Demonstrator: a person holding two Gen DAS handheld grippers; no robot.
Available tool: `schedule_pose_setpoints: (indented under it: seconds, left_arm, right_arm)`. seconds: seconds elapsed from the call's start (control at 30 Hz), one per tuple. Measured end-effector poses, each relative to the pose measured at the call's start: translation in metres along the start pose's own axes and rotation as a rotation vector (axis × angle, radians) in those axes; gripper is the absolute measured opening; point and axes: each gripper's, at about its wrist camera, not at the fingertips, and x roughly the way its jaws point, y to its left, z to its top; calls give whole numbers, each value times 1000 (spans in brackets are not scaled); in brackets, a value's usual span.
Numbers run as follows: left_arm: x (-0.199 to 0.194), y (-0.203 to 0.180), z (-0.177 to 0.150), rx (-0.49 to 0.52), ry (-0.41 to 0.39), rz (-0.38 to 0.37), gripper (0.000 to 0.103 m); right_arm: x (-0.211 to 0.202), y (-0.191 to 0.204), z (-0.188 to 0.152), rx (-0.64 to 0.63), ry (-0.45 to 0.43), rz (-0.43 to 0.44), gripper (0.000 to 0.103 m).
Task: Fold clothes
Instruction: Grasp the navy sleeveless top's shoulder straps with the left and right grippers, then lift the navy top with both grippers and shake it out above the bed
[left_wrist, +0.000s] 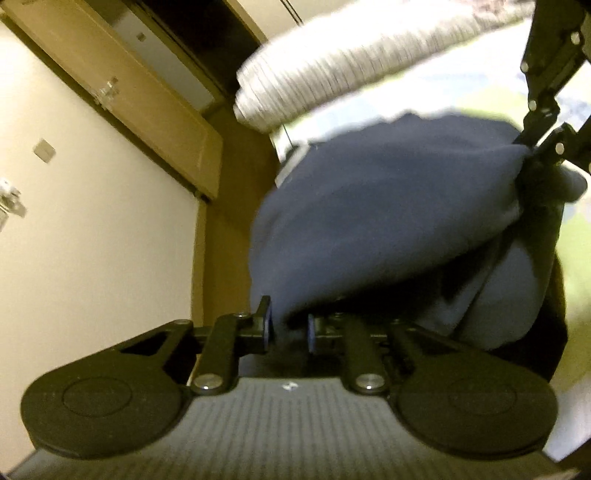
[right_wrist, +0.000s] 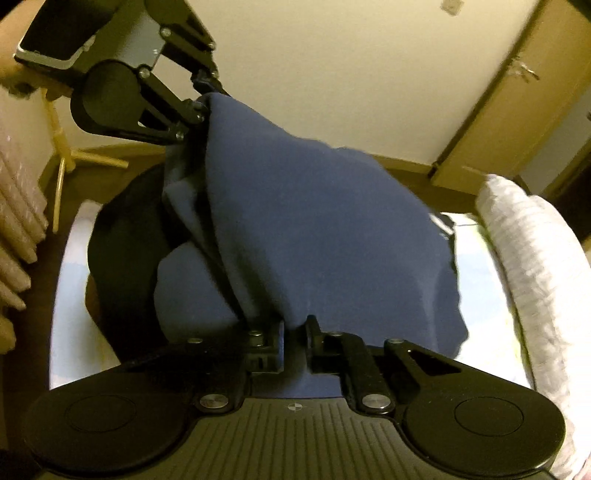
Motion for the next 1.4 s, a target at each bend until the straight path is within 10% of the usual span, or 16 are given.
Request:
schedule_pose_setpoints:
  seconds: [0.27, 0.5, 0.7, 0.97, 1.17, 1.33, 1.4]
  left_arm:
    - [-71, -8, 83, 55, -213, 29, 13]
    - [-156, -94, 167, 123, -351, -33, 13]
    - [-219, -226, 235, 144, -379, -211, 12]
    - [-283, -371, 312, 208, -401, -650, 12]
    - [-257, -431, 390, 212, -347, -891, 17]
    - [-179, -478, 457, 137, -263, -780, 42]
    - [-156, -489, 467, 117, -255, -764, 49]
  right_arm:
    - [-98, -65, -14, 245, -152, -159, 6]
    - [-210, -102, -91, 364, -230, -270, 5]
    - [-314, -107, -226, 474, -225, -317, 5]
    - [-476, -102, -384, 592, -78, -431, 5]
    - [-546, -137, -424, 704, 22, -541, 6]
    - [-500, -213, -477, 729, 119, -718, 7]
    - [-487, -234, -495, 800, 151, -740, 34]
